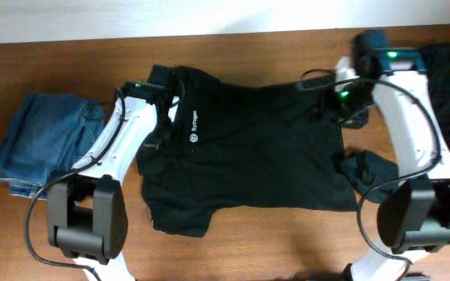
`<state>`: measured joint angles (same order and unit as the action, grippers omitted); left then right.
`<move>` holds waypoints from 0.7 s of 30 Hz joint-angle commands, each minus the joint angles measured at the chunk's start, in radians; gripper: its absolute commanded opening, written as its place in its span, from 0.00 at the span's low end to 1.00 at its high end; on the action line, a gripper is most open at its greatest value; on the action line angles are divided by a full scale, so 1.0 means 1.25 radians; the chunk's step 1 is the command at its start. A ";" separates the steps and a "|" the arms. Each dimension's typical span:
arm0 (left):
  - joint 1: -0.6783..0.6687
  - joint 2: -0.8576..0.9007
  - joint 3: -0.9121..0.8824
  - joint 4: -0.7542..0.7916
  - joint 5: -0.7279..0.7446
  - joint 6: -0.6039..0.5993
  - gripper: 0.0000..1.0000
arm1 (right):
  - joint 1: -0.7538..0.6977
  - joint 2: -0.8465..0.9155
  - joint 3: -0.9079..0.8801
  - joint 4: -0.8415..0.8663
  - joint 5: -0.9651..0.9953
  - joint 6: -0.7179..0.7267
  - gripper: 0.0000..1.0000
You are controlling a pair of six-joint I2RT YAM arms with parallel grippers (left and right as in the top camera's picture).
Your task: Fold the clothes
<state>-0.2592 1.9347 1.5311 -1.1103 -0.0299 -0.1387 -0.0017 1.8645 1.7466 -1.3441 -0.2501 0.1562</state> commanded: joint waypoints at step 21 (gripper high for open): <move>-0.132 -0.474 -0.219 0.018 -0.104 -0.031 0.29 | 0.253 -0.318 -0.079 -0.146 0.205 0.031 0.68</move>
<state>-0.3965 1.4887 1.2770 -1.0874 -0.0284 -0.1486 0.2947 1.6421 1.6619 -1.5368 -0.1070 0.1398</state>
